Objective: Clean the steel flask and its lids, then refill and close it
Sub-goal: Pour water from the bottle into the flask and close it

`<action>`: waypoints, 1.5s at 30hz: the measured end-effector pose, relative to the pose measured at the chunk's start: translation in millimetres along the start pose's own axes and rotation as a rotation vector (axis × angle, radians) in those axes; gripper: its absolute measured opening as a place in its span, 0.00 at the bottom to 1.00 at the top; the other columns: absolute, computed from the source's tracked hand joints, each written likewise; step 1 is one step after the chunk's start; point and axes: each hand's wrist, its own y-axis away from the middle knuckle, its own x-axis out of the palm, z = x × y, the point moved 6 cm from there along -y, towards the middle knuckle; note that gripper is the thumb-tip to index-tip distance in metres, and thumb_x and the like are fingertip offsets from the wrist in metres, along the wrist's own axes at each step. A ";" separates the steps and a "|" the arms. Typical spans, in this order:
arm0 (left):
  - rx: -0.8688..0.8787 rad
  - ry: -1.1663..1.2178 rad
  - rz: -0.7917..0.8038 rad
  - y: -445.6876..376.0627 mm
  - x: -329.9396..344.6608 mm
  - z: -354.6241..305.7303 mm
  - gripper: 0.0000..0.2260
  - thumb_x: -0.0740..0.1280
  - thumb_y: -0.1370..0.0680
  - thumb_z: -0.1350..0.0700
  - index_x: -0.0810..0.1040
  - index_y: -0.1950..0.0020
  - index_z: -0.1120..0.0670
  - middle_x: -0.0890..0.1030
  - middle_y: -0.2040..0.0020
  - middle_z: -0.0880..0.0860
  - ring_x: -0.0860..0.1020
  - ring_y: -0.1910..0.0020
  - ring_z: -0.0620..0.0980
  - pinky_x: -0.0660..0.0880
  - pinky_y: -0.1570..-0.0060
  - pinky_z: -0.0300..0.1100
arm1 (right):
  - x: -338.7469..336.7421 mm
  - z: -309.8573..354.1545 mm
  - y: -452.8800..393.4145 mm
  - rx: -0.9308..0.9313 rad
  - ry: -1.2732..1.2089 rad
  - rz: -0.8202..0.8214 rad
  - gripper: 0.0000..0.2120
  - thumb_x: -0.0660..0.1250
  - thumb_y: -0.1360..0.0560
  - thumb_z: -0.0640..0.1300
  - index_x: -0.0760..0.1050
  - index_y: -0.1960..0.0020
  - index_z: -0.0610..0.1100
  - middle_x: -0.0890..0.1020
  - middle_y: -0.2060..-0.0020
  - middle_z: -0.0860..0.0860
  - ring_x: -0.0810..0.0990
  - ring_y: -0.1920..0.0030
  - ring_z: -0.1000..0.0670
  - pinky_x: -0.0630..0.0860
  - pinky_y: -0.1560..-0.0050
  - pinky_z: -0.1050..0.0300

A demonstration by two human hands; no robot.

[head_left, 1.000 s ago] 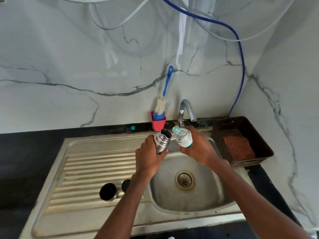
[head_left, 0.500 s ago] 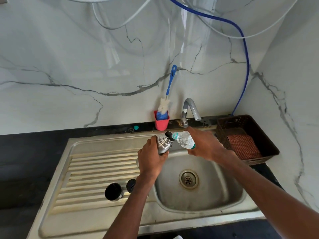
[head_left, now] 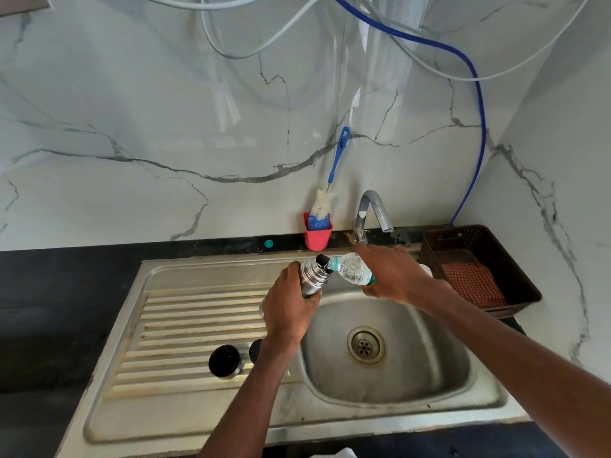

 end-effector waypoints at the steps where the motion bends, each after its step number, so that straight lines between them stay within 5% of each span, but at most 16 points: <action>1: -0.009 -0.001 0.001 0.4 -0.8 0.0 0.25 0.79 0.28 0.45 0.74 0.35 0.48 0.82 0.44 0.47 0.83 0.47 0.52 0.68 0.57 0.42 | -0.3 0.1 -0.9 -0.003 0.005 0.000 0.38 0.77 0.31 0.54 0.62 0.28 0.51 0.80 0.39 0.51 0.81 0.41 0.46 0.74 0.39 0.45; 14: -0.028 0.005 -0.013 2.4 -5.3 -2.1 0.25 0.80 0.28 0.46 0.75 0.35 0.48 0.83 0.41 0.47 0.83 0.45 0.52 0.69 0.56 0.42 | -1.8 -1.4 -3.4 -0.006 -0.011 0.016 0.38 0.77 0.32 0.53 0.60 0.30 0.53 0.80 0.40 0.51 0.80 0.40 0.46 0.72 0.41 0.43; 26: -0.014 0.043 -0.057 2.5 -6.9 -5.7 0.27 0.80 0.29 0.43 0.73 0.35 0.44 0.83 0.41 0.43 0.83 0.47 0.49 0.81 0.53 0.49 | -12.7 -0.8 -4.4 -0.005 -0.001 -0.016 0.35 0.76 0.31 0.51 0.61 0.31 0.51 0.81 0.44 0.50 0.82 0.43 0.43 0.72 0.45 0.44; 45: -0.031 0.049 -0.049 5.1 -9.9 -6.3 0.26 0.80 0.28 0.44 0.74 0.34 0.47 0.83 0.42 0.45 0.83 0.47 0.51 0.74 0.56 0.44 | -14.3 1.7 -6.8 0.003 -0.021 0.002 0.35 0.77 0.31 0.49 0.62 0.30 0.53 0.82 0.41 0.51 0.82 0.41 0.44 0.72 0.42 0.42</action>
